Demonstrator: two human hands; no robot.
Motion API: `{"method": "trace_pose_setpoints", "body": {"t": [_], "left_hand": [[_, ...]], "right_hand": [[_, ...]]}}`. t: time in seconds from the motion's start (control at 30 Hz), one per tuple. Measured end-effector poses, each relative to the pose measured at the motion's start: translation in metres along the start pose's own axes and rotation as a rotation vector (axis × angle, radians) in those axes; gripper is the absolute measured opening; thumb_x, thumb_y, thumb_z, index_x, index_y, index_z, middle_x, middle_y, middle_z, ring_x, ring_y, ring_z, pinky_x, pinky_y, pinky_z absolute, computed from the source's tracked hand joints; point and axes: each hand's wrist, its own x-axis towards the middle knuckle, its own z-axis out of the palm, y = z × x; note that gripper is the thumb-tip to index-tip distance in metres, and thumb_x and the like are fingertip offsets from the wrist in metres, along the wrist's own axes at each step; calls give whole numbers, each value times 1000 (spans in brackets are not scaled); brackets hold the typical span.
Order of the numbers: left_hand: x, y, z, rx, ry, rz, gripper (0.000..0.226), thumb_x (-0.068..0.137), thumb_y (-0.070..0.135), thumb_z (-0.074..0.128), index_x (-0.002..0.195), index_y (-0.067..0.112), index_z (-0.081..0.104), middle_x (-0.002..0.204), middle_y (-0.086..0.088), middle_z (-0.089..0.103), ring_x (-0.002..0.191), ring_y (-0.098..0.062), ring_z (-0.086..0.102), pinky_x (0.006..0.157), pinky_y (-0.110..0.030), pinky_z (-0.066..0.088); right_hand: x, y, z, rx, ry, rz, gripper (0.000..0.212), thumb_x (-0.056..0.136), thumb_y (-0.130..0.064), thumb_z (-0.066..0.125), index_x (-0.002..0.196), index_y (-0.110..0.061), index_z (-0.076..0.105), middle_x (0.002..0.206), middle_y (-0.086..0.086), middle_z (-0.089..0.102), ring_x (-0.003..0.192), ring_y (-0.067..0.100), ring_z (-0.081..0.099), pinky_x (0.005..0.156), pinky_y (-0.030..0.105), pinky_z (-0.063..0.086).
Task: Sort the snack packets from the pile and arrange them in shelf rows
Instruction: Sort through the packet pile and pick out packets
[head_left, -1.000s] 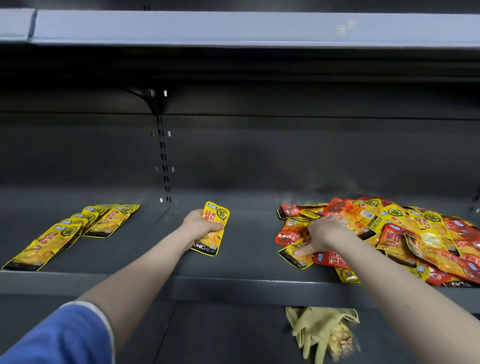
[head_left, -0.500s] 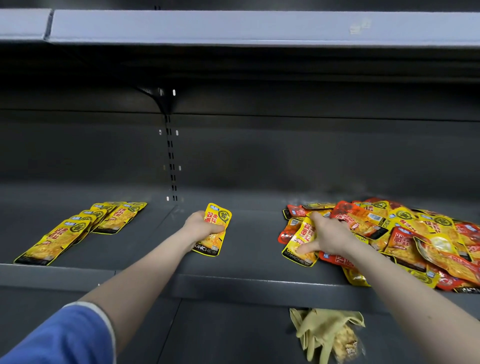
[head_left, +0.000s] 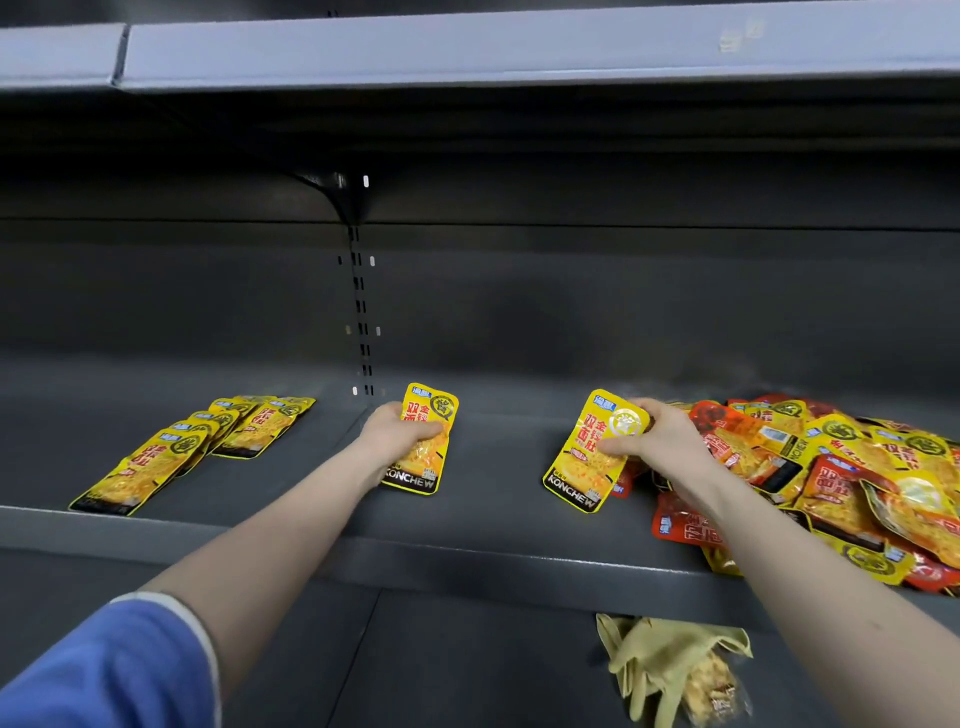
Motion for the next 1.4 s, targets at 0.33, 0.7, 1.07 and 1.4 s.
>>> {"method": "trace_pose_setpoints", "body": {"t": [0.33, 0.7, 1.07, 1.4], "left_hand": [[1, 10, -78, -23, 120, 60, 10, 83, 10, 69, 87, 11, 61, 82, -7, 65, 66, -17, 61, 73, -32, 53], [68, -19, -237, -145, 97, 64, 28, 82, 10, 70, 107, 4, 59, 86, -11, 66, 67, -22, 62, 67, -31, 53], [96, -56, -291, -208, 97, -13, 26, 84, 10, 67, 107, 4, 57, 86, -12, 66, 72, -25, 64, 82, -42, 54], [101, -63, -311, -229, 121, -15, 13, 86, 9, 65, 95, 8, 56, 88, -12, 65, 71, -24, 63, 82, -40, 53]], "right_hand": [[8, -24, 69, 214, 9, 39, 15, 74, -2, 76, 83, -9, 66, 80, 10, 68, 67, 20, 64, 60, 26, 53], [24, -76, 219, 240, 107, 93, 15, 77, -8, 75, 90, -5, 67, 78, 7, 68, 63, 14, 61, 49, 19, 45], [33, -115, 322, 244, -163, 222, 8, 82, -6, 69, 79, -10, 63, 68, 0, 69, 58, 9, 64, 53, 19, 49], [45, -122, 377, 235, -255, 254, 13, 78, -5, 74, 74, -9, 62, 58, -4, 66, 51, 5, 60, 48, 17, 47]]}}
